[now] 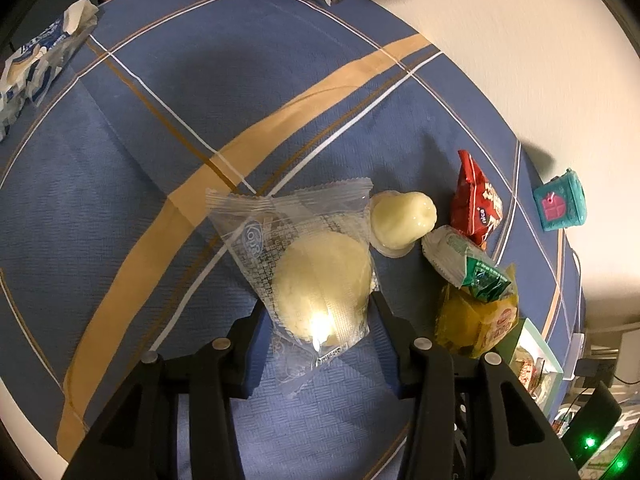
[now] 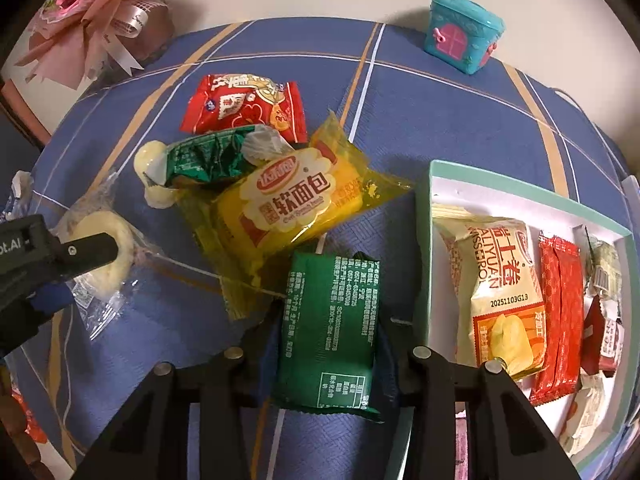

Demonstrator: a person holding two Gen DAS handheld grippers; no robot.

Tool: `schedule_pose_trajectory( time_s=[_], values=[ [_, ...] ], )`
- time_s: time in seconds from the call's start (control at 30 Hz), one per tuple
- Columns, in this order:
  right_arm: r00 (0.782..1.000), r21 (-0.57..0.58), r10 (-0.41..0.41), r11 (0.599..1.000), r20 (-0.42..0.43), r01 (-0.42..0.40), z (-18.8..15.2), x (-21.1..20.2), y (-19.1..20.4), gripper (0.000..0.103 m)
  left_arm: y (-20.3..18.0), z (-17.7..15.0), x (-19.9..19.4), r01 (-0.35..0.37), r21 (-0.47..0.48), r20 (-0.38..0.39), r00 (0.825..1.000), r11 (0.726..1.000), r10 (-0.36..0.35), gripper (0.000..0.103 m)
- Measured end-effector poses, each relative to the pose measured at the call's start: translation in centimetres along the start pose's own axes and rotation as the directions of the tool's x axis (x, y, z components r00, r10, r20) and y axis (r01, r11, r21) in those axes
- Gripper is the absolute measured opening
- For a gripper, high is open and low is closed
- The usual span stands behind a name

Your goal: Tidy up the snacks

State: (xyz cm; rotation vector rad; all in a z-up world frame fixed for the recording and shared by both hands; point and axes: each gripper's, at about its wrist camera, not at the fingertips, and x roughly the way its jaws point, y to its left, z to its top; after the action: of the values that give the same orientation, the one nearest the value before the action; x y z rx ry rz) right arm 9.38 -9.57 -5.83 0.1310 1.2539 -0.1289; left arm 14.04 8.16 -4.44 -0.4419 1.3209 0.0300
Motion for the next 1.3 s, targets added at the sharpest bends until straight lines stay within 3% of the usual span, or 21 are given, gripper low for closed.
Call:
schedule_pose_trajectory(
  time_s=[0.3,0.77,1.3],
  values=[
    [0.994,0.079,0.105,0.992,-0.025,-0.102,0.1,-1.2,-1.9,0.043,-0.6,-0.6,-2.7,0.024,-0.001,0.045,0.999,1.000,-0.024,0.048],
    [0.983,0.123,0.182,0.975,0.040,-0.185,0.5,-6.0,-3.6,0.043,-2.1,-1.1,-6.2,0.064,0.033,0.108,0.992,0.997,-0.068,0.048],
    [0.994,0.231,0.055,0.970,0.089,-0.074,0.5,-9.6,-9.2,0.043,-6.7,-3.3,-7.9,0.110,0.135,0.123,0.984,0.985,-0.127,0.048]
  ],
)
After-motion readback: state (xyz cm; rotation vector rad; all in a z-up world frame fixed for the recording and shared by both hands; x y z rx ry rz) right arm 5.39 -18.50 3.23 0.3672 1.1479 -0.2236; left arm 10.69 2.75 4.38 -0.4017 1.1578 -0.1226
